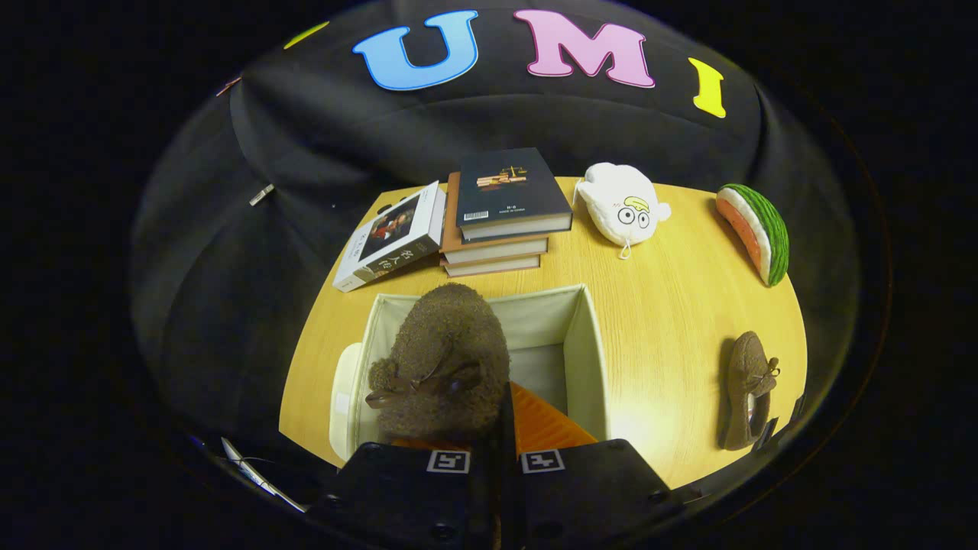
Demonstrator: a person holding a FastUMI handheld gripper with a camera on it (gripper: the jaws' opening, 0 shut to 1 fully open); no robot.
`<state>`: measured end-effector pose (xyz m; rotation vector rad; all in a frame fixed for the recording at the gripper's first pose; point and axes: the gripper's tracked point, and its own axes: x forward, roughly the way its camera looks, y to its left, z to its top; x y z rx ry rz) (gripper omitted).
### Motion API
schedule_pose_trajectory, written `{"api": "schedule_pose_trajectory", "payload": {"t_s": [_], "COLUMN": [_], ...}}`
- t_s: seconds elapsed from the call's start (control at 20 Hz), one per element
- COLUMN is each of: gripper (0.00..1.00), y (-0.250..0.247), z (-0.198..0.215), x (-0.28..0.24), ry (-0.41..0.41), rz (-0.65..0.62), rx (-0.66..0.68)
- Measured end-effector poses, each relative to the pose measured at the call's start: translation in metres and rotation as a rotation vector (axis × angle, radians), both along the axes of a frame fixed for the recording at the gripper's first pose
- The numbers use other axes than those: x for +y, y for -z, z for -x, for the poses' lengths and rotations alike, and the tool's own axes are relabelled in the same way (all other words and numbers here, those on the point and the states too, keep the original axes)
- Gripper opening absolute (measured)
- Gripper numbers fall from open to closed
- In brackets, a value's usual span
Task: Open the storage box then place both shoes into the box .Put the left shoe in first, then the right shoe, with the right side of both shoes facing outward in a uniform manner.
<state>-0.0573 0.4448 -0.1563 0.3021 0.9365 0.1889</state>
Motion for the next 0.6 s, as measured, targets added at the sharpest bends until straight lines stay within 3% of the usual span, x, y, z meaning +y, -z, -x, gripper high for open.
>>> {"api": "schedule_pose_trajectory", "payload": {"t_s": [0.25, 0.4, 0.6], "gripper": [0.11, 0.11, 0.14], "y": [0.034, 0.039, 0.048], "z": [0.01, 0.011, 0.015], "x": [0.019, 0.038, 0.047], "ry": [-0.002, 0.023, -0.011], "rz": [0.056, 0.0, 0.009], "rx": [0.071, 0.092, 0.113]}}
